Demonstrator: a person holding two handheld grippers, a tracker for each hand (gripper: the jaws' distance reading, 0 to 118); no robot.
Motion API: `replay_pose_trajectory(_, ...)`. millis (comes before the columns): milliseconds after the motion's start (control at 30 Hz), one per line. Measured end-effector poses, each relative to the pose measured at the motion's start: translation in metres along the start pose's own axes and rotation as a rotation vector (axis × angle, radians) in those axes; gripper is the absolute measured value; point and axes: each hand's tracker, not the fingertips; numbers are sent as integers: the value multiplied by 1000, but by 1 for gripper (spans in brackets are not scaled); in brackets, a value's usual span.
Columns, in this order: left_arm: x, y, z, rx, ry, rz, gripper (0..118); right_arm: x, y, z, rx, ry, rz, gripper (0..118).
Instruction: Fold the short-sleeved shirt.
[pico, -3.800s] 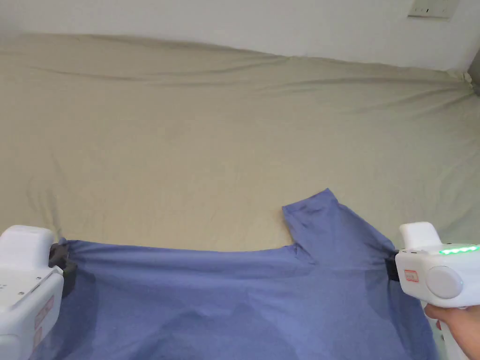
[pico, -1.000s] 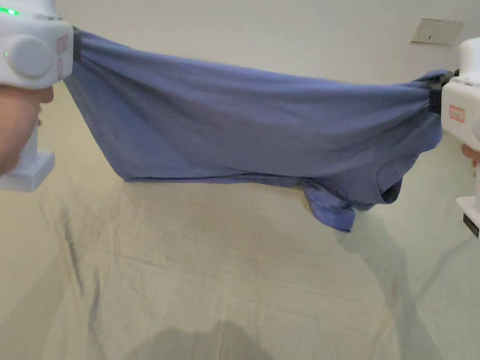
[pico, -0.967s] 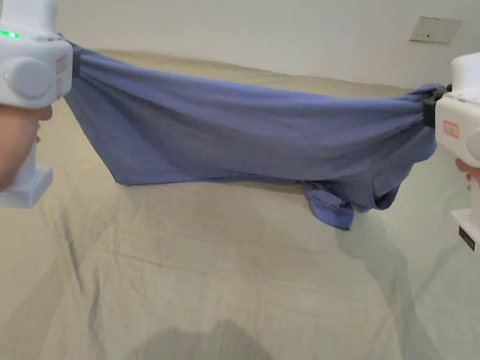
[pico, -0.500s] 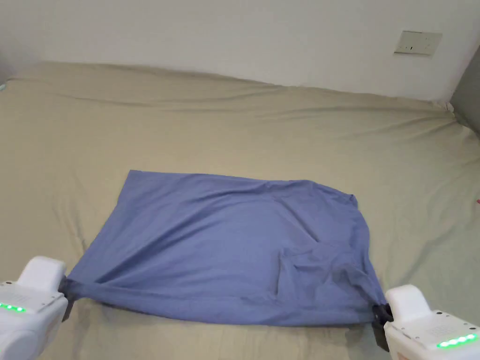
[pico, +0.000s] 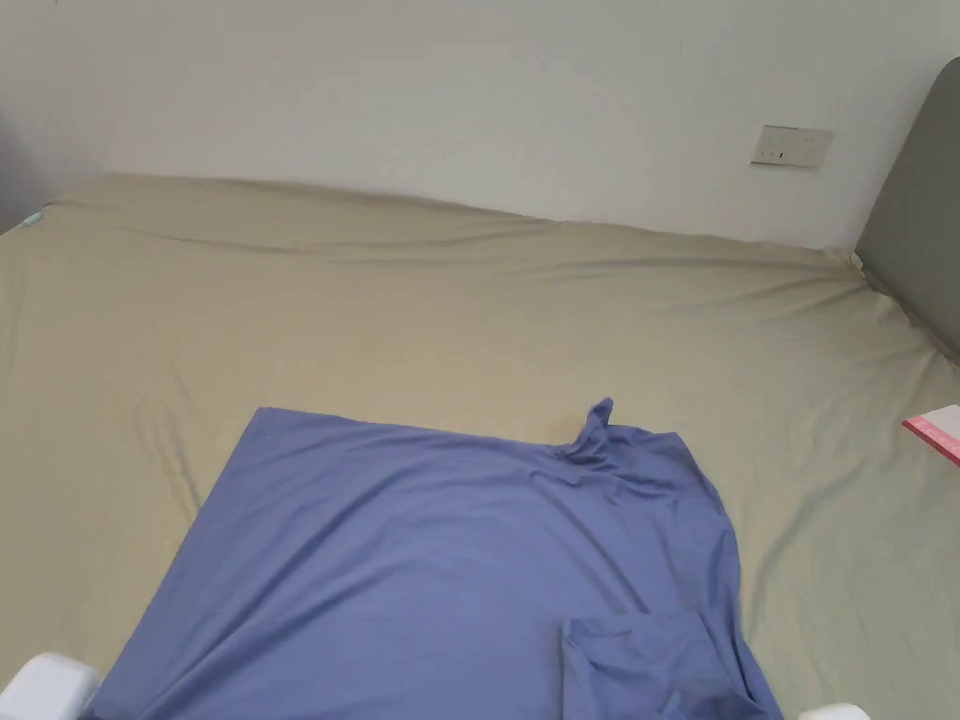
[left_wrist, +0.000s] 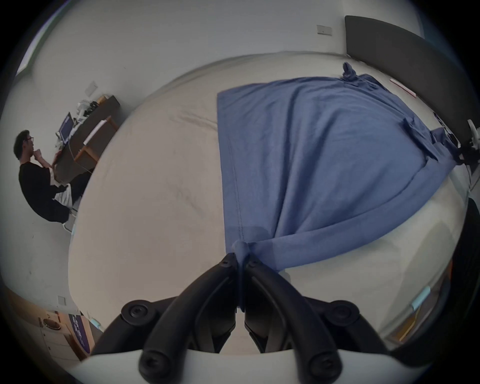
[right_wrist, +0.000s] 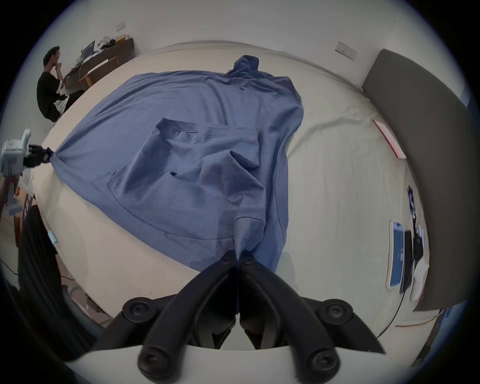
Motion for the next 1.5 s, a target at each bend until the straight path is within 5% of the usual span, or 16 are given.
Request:
replay_pose_trajectory(433, 24, -28, -12, -137, -39, -70, 0, -2, -39, -33, -190, 22, -138, 3)
replay_pose_trajectory(500, 26, -24, -10, -123, -43, -59, 4, -4, -36, -36, -180, -34, -137, 22)
replay_pose_trajectory(533, 25, -22, -7, -99, -28, -48, 13, -3, -32, -31, -156, -74, -135, 36)
replay_pose_trajectory(600, 23, -12, 0, -48, -6, -5, 65, 0, -22, -20, -102, -83, -159, 84)
replay_pose_trajectory(667, 18, 5, 15, 13, -26, 62, 115, 3, -1, 5, 23, -114, -185, 99)
replay_pose_trajectory(700, 18, 15, 26, 78, -53, 98, 118, 2, 9, 17, 76, -125, -185, 99)
replay_pose_trajectory(1033, 41, 117, 182, 845, 63, 289, 110, -83, 111, 177, 754, -235, -73, 97)
replay_pose_trajectory(1133, 62, 126, 212, 962, 178, 262, 84, -108, 120, 199, 860, -249, -23, 75)
replay_pose_trajectory(1233, 79, 130, 227, 1003, 195, 247, 42, -135, 123, 210, 926, -271, 29, 13)
replay_pose_trajectory(1300, 88, 131, 232, 1005, 214, 243, 6, -142, 121, 209, 956, -280, 57, 5)
replay_pose_trajectory(1333, 92, 131, 232, 1012, 224, 238, 0, -146, 122, 209, 950, -290, 67, 2)
replay_pose_trajectory(1500, 99, 131, 229, 990, 221, 190, 0, -149, 120, 201, 932, -272, 92, 2)
